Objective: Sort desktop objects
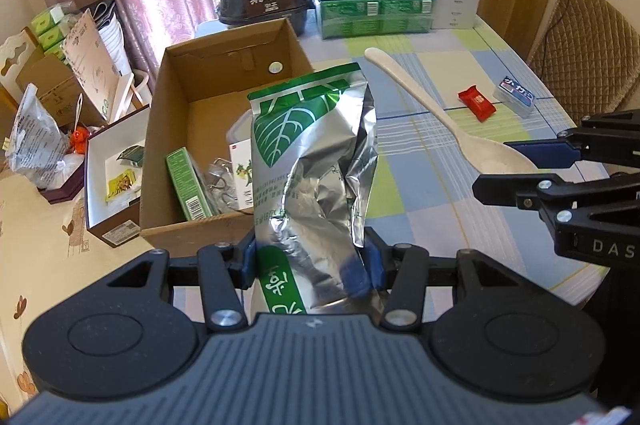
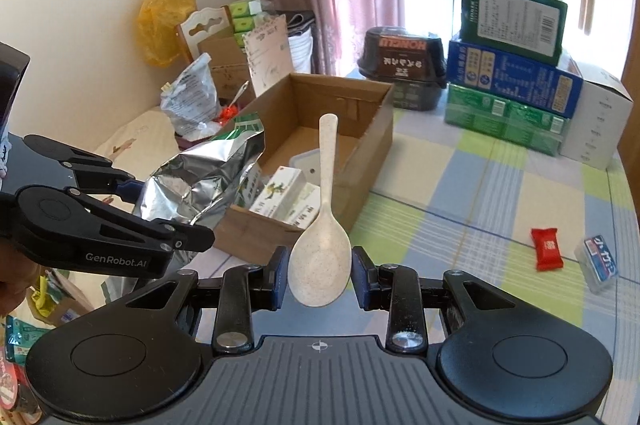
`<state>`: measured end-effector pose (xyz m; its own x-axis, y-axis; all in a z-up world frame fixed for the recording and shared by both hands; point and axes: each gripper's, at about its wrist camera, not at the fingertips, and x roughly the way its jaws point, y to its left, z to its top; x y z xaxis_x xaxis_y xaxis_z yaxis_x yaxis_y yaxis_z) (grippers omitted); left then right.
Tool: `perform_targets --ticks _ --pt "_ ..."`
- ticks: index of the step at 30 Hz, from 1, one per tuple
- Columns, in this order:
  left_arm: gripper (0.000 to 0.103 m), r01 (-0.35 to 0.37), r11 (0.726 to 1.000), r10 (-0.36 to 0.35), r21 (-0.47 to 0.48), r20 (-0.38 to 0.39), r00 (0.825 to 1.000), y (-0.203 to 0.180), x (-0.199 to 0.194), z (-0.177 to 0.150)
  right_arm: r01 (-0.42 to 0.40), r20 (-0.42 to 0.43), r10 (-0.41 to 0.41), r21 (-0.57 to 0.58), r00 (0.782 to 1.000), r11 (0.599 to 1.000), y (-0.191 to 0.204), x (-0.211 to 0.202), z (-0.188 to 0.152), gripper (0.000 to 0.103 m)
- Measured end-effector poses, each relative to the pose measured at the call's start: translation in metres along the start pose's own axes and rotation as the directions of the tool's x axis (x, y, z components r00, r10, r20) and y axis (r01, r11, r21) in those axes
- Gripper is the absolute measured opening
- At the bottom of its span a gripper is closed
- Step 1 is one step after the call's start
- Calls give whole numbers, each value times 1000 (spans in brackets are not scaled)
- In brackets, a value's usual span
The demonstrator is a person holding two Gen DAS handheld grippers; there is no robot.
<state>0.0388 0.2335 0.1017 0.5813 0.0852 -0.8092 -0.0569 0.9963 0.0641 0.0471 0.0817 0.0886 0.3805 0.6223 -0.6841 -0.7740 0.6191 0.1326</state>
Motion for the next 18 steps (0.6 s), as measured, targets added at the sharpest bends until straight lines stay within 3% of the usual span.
perform_targets --ticks 18 --pt "46 -17 997 17 -80 -6 1000 68 15 20 -29 -4 29 1 1000 1000 24 51 34 30"
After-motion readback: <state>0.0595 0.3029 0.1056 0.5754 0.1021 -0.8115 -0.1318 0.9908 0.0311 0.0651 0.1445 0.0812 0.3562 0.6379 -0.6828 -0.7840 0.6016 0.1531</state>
